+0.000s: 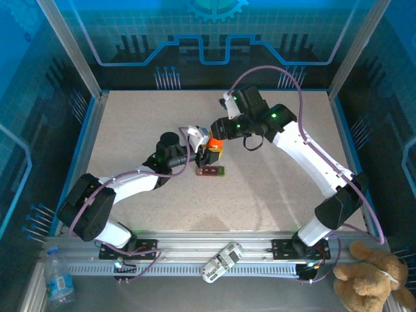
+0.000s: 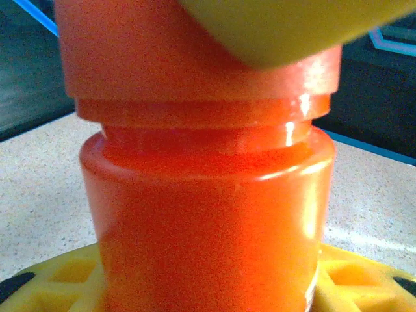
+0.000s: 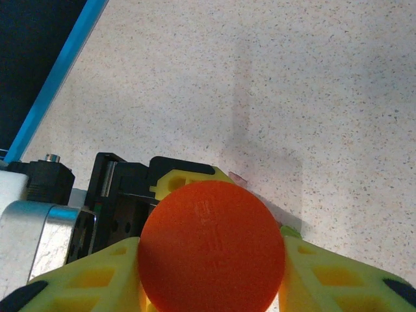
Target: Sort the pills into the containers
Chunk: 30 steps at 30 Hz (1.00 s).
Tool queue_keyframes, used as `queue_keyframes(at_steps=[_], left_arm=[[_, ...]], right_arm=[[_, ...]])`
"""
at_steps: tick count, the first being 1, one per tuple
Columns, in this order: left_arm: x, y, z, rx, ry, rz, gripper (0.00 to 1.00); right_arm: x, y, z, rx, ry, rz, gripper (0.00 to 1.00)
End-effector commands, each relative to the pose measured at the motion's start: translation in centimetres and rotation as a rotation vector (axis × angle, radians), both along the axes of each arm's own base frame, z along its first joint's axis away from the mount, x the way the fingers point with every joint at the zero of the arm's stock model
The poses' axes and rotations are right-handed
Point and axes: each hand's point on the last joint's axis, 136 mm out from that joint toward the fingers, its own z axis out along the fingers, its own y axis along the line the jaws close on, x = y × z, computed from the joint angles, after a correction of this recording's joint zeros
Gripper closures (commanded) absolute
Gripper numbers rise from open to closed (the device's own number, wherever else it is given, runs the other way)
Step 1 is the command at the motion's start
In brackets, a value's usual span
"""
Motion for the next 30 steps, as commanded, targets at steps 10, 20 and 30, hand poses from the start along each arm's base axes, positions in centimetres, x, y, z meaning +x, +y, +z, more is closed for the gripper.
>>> queue_keyframes(at_steps=[10,20,30], left_arm=[[-1.4,-1.0,5.7,-0.141,-0.199,-0.070,1.00],[-3.5,-1.3,6.3,-0.139,-0.163,-0.198,1.00],[-4.8,-2.1,6.6,-0.143,-0.090,-0.320,1.00]], right_arm=[[-1.3,-3.1,6.5,0.123,-0.048,0.052,0.15],[-4.3,-4.8,7.7,0.079,-0.113,0.288,0.10],[-5.5,-3.0,6.6,-0.081,-0.175,0.498,0.09]])
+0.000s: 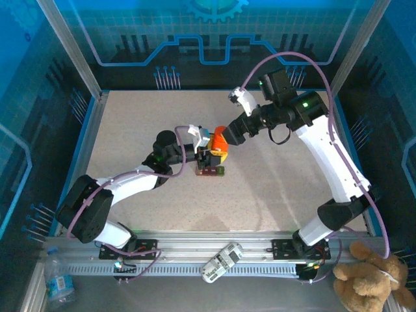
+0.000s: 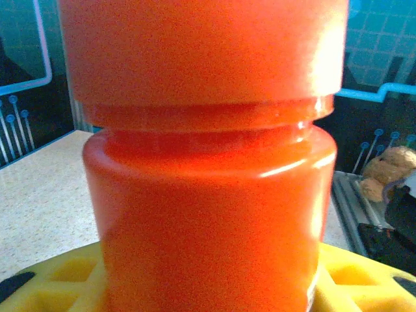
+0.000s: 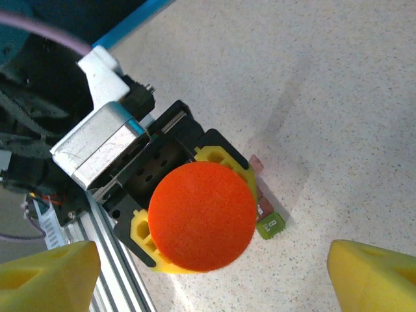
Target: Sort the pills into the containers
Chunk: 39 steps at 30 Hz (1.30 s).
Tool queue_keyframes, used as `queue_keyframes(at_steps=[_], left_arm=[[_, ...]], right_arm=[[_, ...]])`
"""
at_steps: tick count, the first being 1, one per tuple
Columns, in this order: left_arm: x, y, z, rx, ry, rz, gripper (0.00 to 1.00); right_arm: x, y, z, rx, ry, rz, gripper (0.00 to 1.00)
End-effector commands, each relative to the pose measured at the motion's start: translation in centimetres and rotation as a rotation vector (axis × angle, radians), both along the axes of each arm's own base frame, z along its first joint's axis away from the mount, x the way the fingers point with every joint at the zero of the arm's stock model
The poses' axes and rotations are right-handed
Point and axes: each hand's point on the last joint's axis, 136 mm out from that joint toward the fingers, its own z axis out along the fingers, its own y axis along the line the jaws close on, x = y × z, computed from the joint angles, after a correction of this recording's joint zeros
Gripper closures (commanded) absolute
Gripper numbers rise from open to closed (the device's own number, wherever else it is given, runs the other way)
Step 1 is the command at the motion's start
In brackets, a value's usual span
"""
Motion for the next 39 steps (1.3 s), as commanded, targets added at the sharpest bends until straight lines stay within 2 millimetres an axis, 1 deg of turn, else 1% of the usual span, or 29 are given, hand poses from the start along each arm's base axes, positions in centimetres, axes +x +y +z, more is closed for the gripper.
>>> queue_keyframes(at_steps=[1,5,8,15,18,23,24,28,31,33,36,39], left_arm=[[-1.0,-0.2,2.7,-0.038,-0.033,-0.069,1.00],[-1.1,-0.3,2.6,-0.036,-0.022,-0.085,1.00],[-1.1,-0.3,2.6,-0.036,-0.022,-0.087,1.00],[-1.1,-0.3,2.5,-0.035,-0.022,-0.089,1.00],[-1.0,-0.3,2.5,-0.036,-0.020,-0.088,1.00],[-1.0,-0.3,2.5,-0.037,-0.024,-0.087,1.00],[-1.0,-0.2,2.6,-0.039,-0.027,-0.085,1.00],[-0.7,-0.1,2.9,-0.039,-0.043,-0.068,1.00],[0.0,0.1,3.2,-0.033,-0.078,-0.019,1.00],[0.8,0.5,3.5,-0.030,-0.110,0.036,1.00],[2.0,1.0,3.7,-0.017,-0.168,0.127,1.00],[2.9,1.6,4.0,-0.008,-0.217,0.199,1.00]], right_arm=[[-1.1,0.2,0.1,-0.058,-0.031,0.085,0.09],[-0.7,0.6,-1.1,-0.123,-0.016,0.092,0.10],[-0.4,0.8,-1.7,-0.142,-0.008,0.091,0.13],[0.0,1.1,-2.0,-0.143,0.001,0.083,0.20],[0.1,1.2,-2.3,-0.145,0.012,0.082,0.27],[0.1,1.4,-2.8,-0.145,0.033,0.085,0.48],[0.0,1.4,-2.9,-0.143,0.041,0.085,0.50],[0.0,1.6,-3.6,-0.142,0.075,0.048,0.53],[0.4,1.7,-4.9,-0.149,0.110,-0.028,0.56],[0.8,1.8,-6.0,-0.151,0.150,-0.107,0.59],[1.5,2.2,-8.1,-0.149,0.203,-0.226,0.60],[2.4,2.8,-9.6,-0.125,0.213,-0.334,0.59]])
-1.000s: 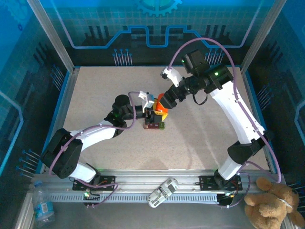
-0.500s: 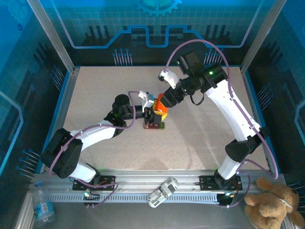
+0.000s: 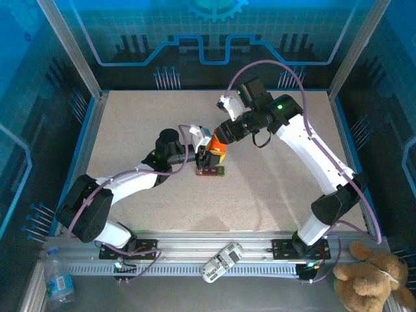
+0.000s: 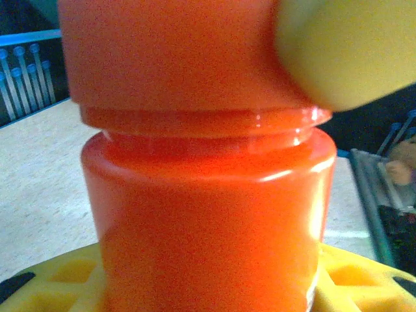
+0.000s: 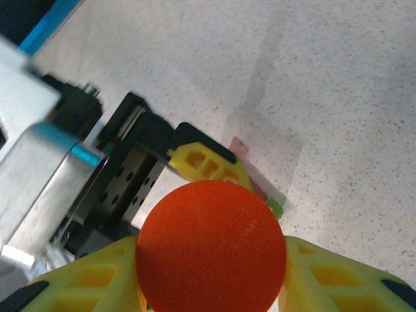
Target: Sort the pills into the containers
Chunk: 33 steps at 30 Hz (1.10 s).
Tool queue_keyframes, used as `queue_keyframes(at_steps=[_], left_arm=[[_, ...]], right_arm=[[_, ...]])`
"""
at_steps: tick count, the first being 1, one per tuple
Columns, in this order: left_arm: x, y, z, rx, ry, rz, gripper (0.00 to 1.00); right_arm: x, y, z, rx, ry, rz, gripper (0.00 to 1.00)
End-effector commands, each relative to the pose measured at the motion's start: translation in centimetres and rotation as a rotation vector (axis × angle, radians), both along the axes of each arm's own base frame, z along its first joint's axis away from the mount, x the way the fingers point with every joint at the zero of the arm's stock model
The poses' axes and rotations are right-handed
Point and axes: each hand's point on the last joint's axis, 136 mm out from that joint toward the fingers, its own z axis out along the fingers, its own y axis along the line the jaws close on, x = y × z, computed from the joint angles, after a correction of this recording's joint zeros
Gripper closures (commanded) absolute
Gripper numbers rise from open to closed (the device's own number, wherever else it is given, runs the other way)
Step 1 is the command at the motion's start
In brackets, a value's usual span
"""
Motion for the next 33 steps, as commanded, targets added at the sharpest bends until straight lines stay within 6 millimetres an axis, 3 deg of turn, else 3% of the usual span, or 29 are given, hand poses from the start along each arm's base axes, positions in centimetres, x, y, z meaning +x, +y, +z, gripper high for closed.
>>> queue_keyframes(at_steps=[1,5,13,21,27,33], left_arm=[[1.2,0.8,6.9,-0.088,-0.306,0.099,1.00],[1.4,1.0,6.8,-0.088,-0.317,0.116,1.00],[1.3,1.0,6.5,-0.110,-0.300,0.115,1.00],[1.6,0.8,5.9,-0.118,-0.272,0.110,1.00],[1.3,0.6,5.6,-0.122,-0.256,0.092,1.00],[0.3,0.4,5.9,-0.130,-0.244,0.035,1.00]], right_arm=[[0.2,0.9,-4.1,-0.032,0.101,-0.169,0.59],[0.6,1.5,-4.5,-0.003,0.090,-0.210,0.59],[1.1,0.6,-2.4,0.038,0.069,-0.192,0.53],[1.6,-1.3,2.6,0.170,0.024,-0.195,0.28],[0.1,-3.8,6.9,0.281,-0.036,-0.172,0.12],[-1.7,-5.2,8.4,0.287,-0.091,-0.078,0.08]])
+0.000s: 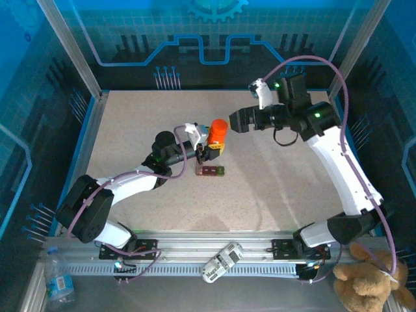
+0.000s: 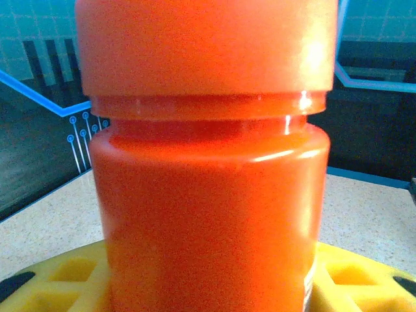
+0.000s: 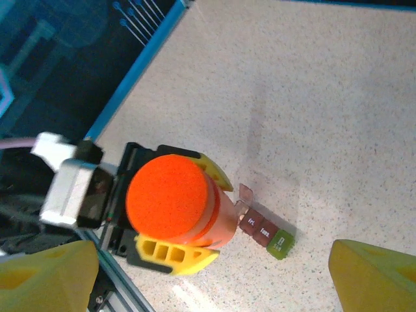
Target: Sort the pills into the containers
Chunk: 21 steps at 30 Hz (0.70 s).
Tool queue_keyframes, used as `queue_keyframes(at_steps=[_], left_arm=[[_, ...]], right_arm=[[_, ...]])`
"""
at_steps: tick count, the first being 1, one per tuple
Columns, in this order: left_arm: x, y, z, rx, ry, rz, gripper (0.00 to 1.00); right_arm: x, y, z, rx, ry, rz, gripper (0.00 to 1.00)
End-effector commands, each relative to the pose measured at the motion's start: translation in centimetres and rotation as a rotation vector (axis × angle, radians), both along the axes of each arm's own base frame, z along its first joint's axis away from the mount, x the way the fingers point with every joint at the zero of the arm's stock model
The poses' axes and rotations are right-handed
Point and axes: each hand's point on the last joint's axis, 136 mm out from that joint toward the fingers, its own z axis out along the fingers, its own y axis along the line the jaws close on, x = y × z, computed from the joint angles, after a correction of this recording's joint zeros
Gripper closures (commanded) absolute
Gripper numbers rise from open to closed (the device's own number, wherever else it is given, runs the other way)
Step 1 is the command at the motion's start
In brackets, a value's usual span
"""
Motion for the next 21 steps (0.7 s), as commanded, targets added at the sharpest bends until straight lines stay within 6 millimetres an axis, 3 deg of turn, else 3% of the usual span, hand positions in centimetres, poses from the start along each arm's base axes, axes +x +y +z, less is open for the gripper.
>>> queue_keyframes(at_steps=[1,9,21], left_arm=[[-1.5,-0.5,3.2,-0.056,-0.064,-0.091,1.00],[-4.0,-1.5,3.4,-0.054,0.044,-0.295,1.00],[-4.9,-1.8,3.3,-0.061,0.092,-0.388,1.00]], right_arm=[[-1.8,0.0,1.0,-0.004,-0.041,0.113,0.09],[-2.8,0.7,-0.3,-0.188,-0.102,0.308,0.11],[-3.6,3.3,-1.7,-0.255,-0.082,0.472,0.11]])
